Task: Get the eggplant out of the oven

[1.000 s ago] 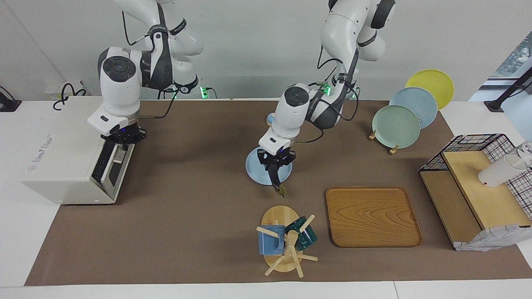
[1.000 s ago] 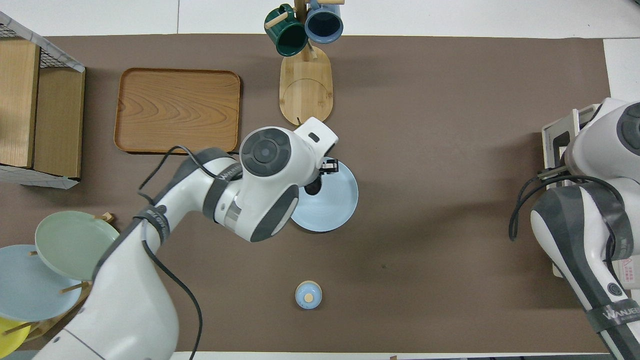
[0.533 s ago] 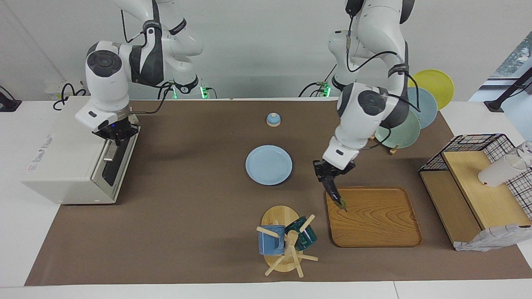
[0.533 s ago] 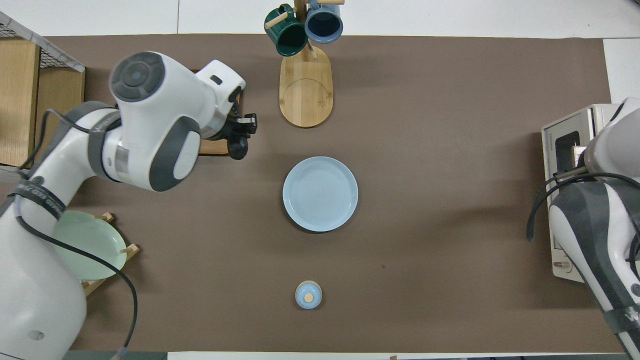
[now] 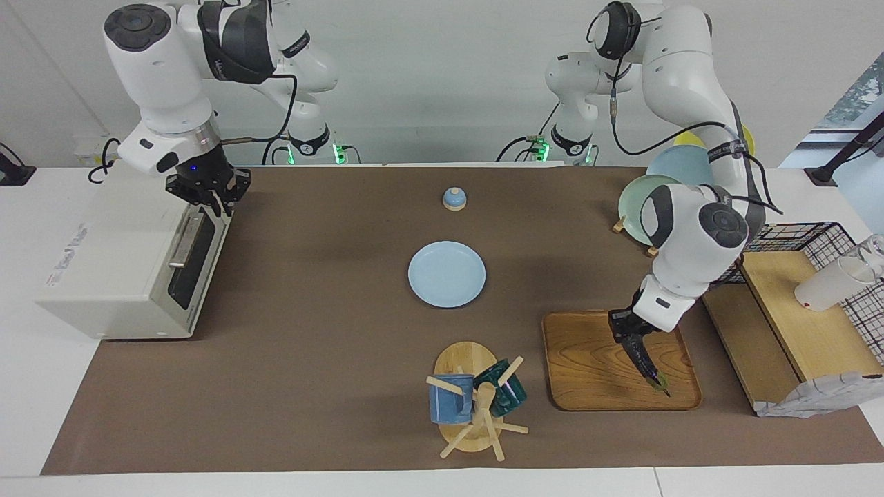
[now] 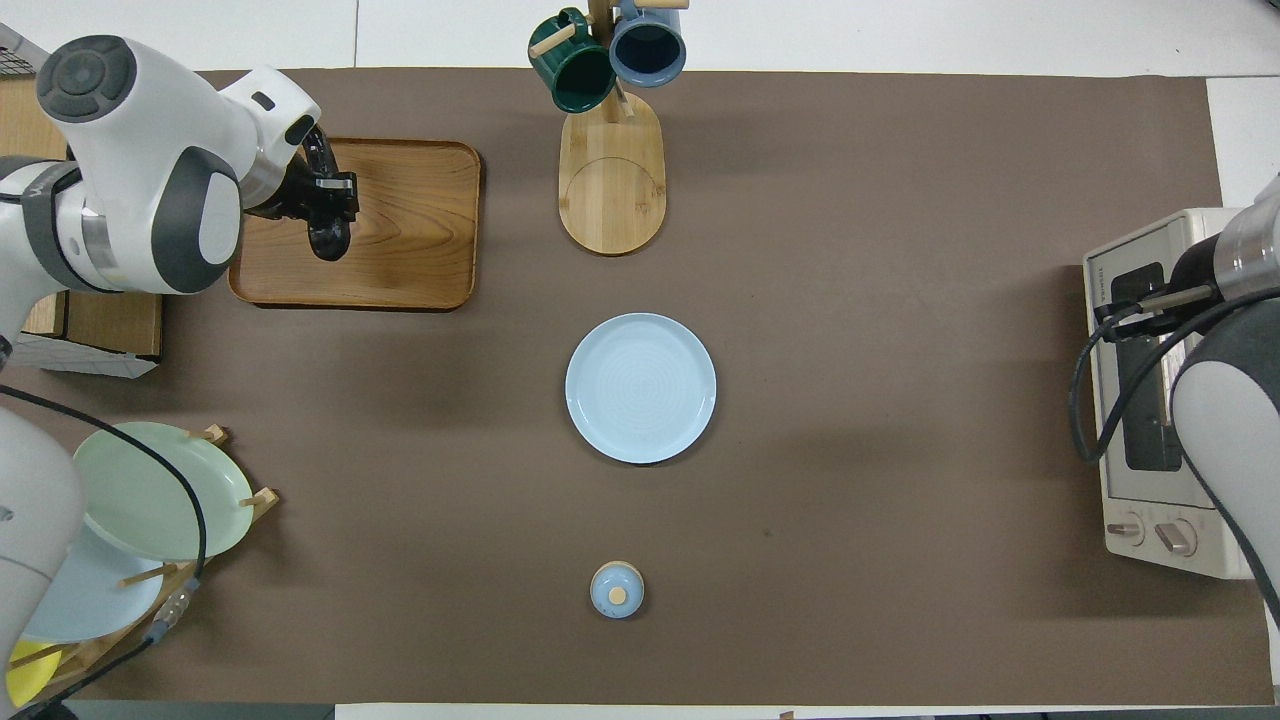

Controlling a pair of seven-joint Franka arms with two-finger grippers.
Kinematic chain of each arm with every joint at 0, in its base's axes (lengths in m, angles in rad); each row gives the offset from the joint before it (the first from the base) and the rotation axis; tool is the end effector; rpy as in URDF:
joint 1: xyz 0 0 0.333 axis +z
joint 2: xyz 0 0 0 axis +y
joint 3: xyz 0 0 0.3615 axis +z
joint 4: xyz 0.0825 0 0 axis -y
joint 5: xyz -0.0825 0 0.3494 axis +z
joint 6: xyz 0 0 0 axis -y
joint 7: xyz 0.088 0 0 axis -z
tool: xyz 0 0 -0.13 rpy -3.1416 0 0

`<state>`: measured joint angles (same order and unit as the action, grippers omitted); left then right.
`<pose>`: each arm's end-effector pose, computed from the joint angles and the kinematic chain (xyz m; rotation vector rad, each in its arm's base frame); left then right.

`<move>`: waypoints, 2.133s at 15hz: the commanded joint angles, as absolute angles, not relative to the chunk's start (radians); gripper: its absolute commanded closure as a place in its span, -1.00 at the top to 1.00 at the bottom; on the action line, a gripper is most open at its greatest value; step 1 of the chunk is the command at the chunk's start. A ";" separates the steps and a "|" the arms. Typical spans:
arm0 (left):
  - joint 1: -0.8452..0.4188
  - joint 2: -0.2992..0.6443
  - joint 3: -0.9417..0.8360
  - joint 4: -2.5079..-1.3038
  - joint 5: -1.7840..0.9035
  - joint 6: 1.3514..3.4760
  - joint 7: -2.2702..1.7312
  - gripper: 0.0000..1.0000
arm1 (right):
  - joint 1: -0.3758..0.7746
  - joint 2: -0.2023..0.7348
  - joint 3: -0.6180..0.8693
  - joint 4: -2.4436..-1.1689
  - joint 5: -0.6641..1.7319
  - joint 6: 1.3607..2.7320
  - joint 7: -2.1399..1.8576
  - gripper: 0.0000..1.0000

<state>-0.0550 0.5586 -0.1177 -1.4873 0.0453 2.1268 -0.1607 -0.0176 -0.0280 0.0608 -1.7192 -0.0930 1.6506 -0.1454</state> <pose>0.7006 -0.1030 0.3889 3.1032 -0.0216 0.1242 0.5118 0.0112 0.6037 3.0339 0.3011 -0.0693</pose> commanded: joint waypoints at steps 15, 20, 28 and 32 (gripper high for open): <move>-0.040 0.583 -0.124 -1.442 0.078 2.076 -0.084 1.00 | 0.000 -0.032 0.037 -1.655 -0.057 1.551 -0.109 1.00; -0.023 0.393 -0.123 -1.436 0.048 1.896 -0.101 1.00 | 0.025 -0.035 0.002 -1.657 -0.057 1.551 -0.110 1.00; -0.012 0.094 -0.124 -1.443 0.048 1.472 -0.104 1.00 | 0.028 -0.051 0.000 -1.655 -0.055 1.552 -0.106 1.00; -0.011 -0.009 -0.123 -1.581 0.046 1.439 -0.107 1.00 | 0.025 -0.049 -0.002 -1.657 -0.055 1.551 -0.104 1.00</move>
